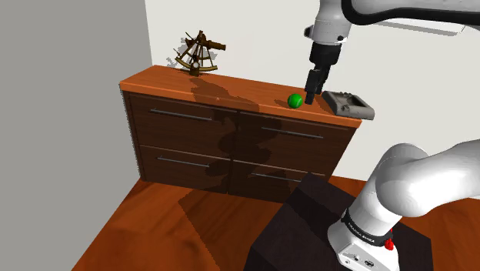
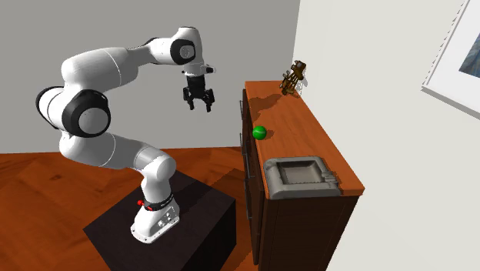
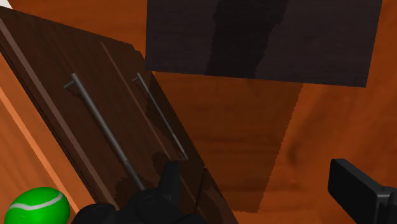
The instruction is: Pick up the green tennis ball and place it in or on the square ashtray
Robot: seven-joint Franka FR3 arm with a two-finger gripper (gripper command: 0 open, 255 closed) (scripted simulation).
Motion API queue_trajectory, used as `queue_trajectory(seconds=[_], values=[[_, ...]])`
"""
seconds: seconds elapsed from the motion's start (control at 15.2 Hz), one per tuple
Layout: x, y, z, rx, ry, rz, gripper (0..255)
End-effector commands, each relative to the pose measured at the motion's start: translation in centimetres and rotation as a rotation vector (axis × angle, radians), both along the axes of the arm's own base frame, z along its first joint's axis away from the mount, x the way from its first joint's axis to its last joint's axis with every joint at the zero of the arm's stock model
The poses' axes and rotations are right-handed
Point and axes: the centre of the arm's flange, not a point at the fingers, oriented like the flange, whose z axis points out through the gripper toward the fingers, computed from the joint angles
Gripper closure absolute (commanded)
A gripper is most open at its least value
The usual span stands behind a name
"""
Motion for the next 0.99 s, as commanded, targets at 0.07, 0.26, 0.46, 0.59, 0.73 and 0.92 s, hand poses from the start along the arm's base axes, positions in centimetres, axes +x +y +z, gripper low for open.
queue_trajectory(seconds=[0.07,0.26,0.46,0.59,0.73,0.92], values=[[0.7,-1.2,-0.3,0.007,-0.003,-0.007,0],[2.8,-4.7,-1.1,0.027,-0.011,-0.028,0],[4.8,-8.2,-2.0,0.048,-0.020,-0.049,0],[6.1,-10.6,-2.7,0.062,-0.026,-0.063,0],[7.4,-13.0,-3.3,0.075,-0.031,-0.077,0],[9.2,-16.6,-4.4,0.096,-0.040,-0.098,0]])
